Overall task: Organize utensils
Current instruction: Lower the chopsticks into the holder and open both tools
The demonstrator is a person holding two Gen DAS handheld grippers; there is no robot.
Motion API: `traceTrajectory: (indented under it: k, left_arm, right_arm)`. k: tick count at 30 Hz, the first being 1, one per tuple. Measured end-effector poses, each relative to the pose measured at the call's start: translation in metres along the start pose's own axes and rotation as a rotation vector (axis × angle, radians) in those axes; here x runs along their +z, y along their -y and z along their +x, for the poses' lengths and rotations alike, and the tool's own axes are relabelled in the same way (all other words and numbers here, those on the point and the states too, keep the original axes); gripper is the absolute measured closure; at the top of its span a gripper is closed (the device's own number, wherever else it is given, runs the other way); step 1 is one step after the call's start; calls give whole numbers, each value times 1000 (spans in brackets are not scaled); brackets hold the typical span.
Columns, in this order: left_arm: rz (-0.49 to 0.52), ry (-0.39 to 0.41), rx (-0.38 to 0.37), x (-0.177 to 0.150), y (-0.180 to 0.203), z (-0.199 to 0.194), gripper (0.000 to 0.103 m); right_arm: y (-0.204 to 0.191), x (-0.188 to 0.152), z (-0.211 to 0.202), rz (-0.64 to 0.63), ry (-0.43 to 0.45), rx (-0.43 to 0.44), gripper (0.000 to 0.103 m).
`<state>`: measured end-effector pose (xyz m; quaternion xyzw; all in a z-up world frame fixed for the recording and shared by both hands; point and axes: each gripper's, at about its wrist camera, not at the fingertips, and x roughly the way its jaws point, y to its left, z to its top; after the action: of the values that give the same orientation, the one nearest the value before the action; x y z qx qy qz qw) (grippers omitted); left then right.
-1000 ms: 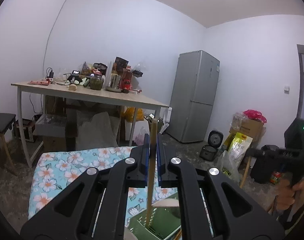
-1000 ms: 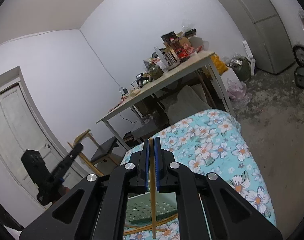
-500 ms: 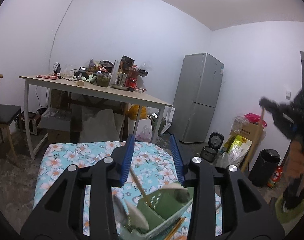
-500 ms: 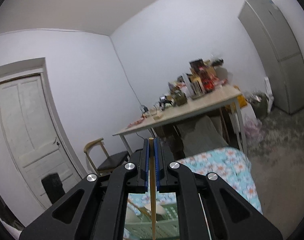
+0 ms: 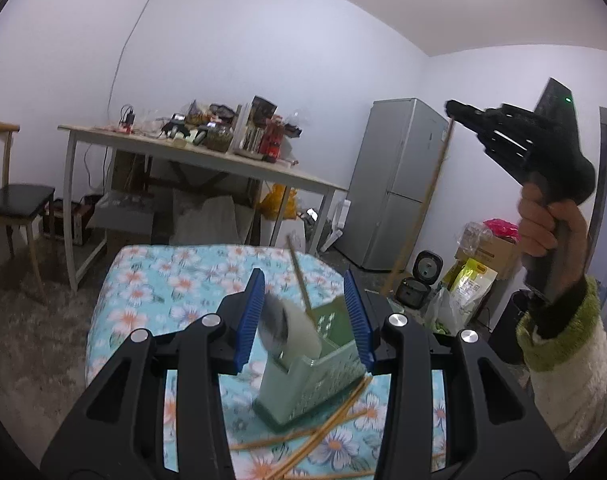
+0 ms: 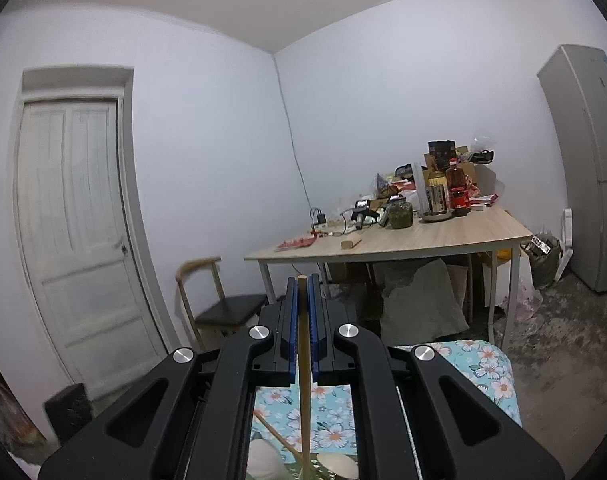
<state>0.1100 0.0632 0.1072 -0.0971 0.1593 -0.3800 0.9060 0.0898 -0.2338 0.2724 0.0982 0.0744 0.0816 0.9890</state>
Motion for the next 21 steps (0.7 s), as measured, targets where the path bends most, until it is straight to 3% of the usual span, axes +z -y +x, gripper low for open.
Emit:
traceTrajectory:
  k: [13,14,16,21]
  left_arm:
    - [-54,-92,-6,-38,-19,-2,64]
    - [-54,-94,-6,-38,-18,-2,64]
    - [-57,-100,-6,-40,-18,-1,64]
    - [-53,-103,-11,-42,-12,-2,64]
  right_arm:
    - [-25,-61,64,-190,-178,-55,95]
    - [-24,-60,63,-181,-178,-57,93]
    - [-20,-56,58,-161,-166,-60,72]
    - [-7,-49,41,-108,-138,-69,69]
